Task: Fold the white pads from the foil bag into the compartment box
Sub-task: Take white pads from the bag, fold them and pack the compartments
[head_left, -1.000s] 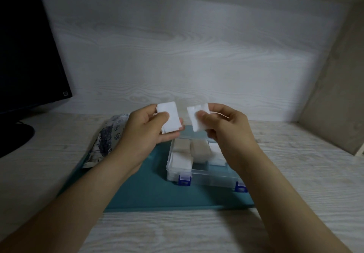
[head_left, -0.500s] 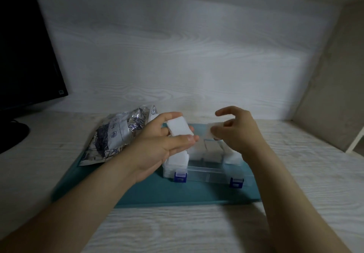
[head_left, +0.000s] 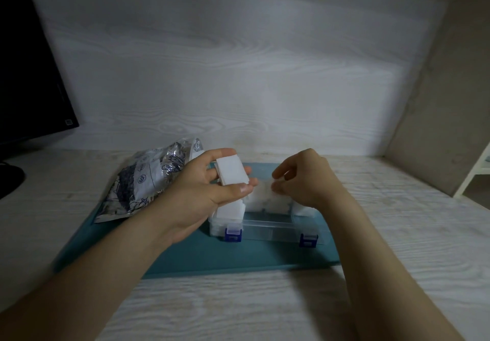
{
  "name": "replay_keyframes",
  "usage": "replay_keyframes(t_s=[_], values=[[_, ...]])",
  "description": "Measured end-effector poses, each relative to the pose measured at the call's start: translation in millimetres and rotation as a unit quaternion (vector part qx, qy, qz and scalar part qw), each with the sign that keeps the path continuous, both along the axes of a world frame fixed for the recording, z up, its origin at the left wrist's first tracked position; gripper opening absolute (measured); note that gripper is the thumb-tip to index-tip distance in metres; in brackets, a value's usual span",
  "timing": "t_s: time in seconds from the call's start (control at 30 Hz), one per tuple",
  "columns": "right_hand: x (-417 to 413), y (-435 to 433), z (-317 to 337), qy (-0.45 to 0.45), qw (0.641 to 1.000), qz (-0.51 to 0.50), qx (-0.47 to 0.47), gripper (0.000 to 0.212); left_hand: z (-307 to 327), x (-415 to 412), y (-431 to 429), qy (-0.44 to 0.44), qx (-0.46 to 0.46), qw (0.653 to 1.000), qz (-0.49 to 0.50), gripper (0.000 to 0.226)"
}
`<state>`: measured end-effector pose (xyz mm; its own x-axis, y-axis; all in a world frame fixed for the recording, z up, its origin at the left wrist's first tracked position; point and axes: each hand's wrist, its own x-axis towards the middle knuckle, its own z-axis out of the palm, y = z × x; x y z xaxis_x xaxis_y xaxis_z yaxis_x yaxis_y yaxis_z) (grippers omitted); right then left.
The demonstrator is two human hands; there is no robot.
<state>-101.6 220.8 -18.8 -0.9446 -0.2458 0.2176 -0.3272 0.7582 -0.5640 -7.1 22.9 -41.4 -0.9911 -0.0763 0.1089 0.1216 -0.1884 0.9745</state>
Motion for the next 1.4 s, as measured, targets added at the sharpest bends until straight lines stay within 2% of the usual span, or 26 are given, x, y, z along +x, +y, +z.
replay_keyframes(t_s=[0.13,0.23,0.33,0.4,0.47,0.53,0.57,0.63,0.7,0.8,0.97,1.13,1.2,1.27,1.33,1.4], values=[[-4,-2,-5,0.013,0.999,0.009,0.039,0.02,2,0,1,0.003,0.036,0.999,-0.006,0.07],[-8,-6,-10,0.018,0.998,-0.006,0.063,0.015,2,-3,0,0.002,0.091,0.996,-0.008,0.045],[-7,-6,-10,0.019,0.994,-0.028,0.102,0.01,1,-4,-1,-0.002,0.088,0.996,-0.006,0.04],[-7,-8,-9,0.052,0.989,-0.049,0.128,0.008,1,-4,-1,0.0,0.081,0.997,-0.007,0.04],[-4,-10,-6,0.106,0.993,-0.019,0.05,0.012,1,-4,0,0.0,0.079,0.997,-0.008,0.04],[6,-14,3,0.145,0.983,0.079,-0.085,0.021,2,-4,0,0.003,0.083,0.996,-0.012,0.04],[14,-16,8,0.142,0.973,0.138,-0.117,0.029,2,-4,0,0.005,0.082,0.996,-0.017,0.04],[27,-21,10,0.131,0.959,0.227,-0.108,0.047,3,-4,-1,0.01,0.067,0.997,-0.026,0.041],[31,-26,7,0.149,0.951,0.264,-0.065,0.057,3,-6,-2,0.012,0.058,0.998,-0.03,0.044],[30,-30,5,0.183,0.947,0.261,-0.031,0.062,3,-6,-3,0.012,0.055,0.998,-0.036,0.05],[36,-35,4,0.181,0.943,0.274,-0.051,0.052,1,-7,-6,0.016,0.026,0.998,-0.054,0.064],[38,-36,3,0.187,0.943,0.275,-0.032,0.064,4,-6,-7,0.015,0.026,0.999,-0.037,0.062],[37,-35,5,0.17,0.942,0.283,-0.057,0.064,6,-4,-8,0.016,0.011,0.999,-0.033,0.06],[37,-34,7,0.133,0.937,0.296,-0.126,0.054,8,-3,-7,0.018,-0.002,0.999,-0.037,0.061],[36,-33,8,0.11,0.937,0.276,-0.185,0.044,10,-2,-8,0.017,-0.008,0.999,-0.026,0.069],[33,-33,7,0.109,0.947,0.238,-0.186,0.036,10,-1,-8,0.013,-0.044,0.999,0.001,0.084]])
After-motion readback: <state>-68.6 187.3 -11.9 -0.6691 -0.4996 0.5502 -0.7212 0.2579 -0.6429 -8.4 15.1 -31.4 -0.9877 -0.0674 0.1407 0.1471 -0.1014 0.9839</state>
